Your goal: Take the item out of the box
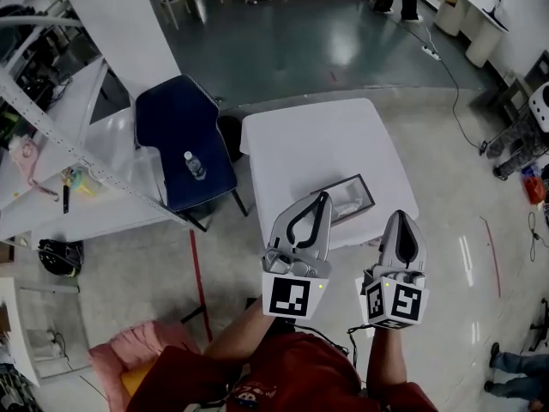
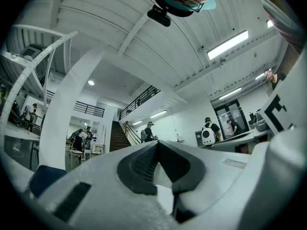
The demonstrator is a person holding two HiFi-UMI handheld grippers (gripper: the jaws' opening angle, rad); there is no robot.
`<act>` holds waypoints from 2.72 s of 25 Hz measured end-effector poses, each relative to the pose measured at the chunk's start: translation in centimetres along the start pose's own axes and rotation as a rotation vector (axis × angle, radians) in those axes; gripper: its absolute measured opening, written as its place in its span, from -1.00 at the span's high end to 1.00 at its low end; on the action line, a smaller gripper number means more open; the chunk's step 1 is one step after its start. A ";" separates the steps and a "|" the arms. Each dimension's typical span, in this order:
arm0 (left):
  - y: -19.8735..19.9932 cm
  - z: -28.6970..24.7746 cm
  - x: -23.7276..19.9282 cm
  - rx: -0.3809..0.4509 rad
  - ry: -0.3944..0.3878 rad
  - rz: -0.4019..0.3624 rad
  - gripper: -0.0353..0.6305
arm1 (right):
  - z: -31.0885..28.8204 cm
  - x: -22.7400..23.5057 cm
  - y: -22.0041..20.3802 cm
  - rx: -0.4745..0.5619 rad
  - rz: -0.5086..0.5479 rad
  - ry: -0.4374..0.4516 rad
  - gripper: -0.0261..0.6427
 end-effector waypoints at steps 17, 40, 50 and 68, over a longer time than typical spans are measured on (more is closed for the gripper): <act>0.1 -9.8 -4.9 0.016 -0.059 0.016 0.88 | -8.9 1.0 2.8 0.000 0.006 -0.061 0.92; 3.3 -21.0 3.8 -0.029 0.131 0.008 0.88 | -17.3 15.3 3.6 -0.008 -0.027 0.169 0.92; 2.0 -20.4 1.6 -0.053 0.111 -0.008 0.88 | -18.6 12.6 3.1 -0.029 -0.010 0.169 0.92; 1.5 -18.9 0.5 -0.031 0.050 0.004 0.88 | -19.2 10.2 -0.9 -0.207 0.023 0.127 0.92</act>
Point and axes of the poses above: the fingertips, and each gripper's own axes: z backward along the fingers, x to its right, y out of its top, the point moved 9 cm from there along z, backward along the fingers, and after that the axes turned 14 degrees about -x, right-handed, at the moved point
